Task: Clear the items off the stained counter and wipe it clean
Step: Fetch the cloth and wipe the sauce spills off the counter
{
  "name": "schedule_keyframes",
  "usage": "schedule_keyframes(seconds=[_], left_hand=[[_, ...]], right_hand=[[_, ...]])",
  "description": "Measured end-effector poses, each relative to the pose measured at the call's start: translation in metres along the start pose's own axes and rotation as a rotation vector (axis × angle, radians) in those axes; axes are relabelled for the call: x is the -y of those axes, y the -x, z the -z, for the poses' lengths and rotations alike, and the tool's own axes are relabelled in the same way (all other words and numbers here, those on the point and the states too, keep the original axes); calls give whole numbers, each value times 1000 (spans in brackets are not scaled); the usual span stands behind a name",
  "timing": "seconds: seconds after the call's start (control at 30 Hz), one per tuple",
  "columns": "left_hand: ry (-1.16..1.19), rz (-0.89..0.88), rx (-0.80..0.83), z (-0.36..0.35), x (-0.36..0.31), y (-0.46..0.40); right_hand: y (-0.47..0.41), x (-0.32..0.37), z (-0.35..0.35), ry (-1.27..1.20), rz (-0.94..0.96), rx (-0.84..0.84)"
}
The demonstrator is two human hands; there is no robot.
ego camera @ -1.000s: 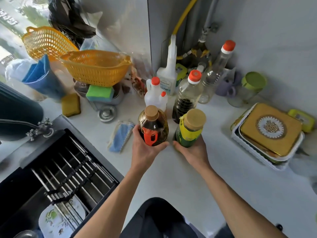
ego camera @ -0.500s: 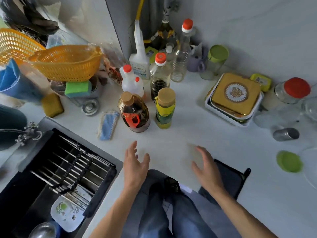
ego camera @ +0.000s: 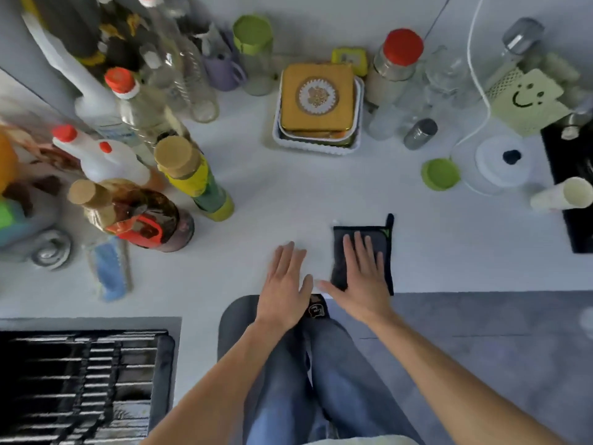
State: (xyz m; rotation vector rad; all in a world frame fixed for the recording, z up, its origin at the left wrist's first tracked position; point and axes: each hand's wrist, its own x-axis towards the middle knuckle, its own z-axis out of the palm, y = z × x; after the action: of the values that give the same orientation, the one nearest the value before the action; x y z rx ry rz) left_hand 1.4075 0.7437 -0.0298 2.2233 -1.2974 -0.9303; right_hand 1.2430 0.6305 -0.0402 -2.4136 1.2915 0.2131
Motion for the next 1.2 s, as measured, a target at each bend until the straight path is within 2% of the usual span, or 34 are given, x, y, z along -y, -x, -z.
schedule_keyframes(seconds=[0.2,0.43,0.5,0.6,0.77,0.87,1.03,1.2], left_hand=[[-317,-139,59,-35,-3,-28],[-483,-193,-48,-56,9,-28],[-494,-199,-49,-56,10,-28],[-455,-191,-5,-50,7,-28],[-313,-139,103,-23,-1,-24],[-215,-109,105,-7,-8,-3],[-214,-62,182,1,-11,41],[-260,-16,344,-17,3,69]], right_hand=[[-3,-20,-31,87,-12,-66],[-5,-29,-44,52,28,-166],[-4,-28,-42,-29,23,-200],[-5,-26,-28,-294,-13,-210],[15,-36,22,-873,-250,-43],[42,-53,39,-1085,-331,-65],[104,-90,43,-1174,-520,-84],[179,-131,17,-1087,-771,-115]])
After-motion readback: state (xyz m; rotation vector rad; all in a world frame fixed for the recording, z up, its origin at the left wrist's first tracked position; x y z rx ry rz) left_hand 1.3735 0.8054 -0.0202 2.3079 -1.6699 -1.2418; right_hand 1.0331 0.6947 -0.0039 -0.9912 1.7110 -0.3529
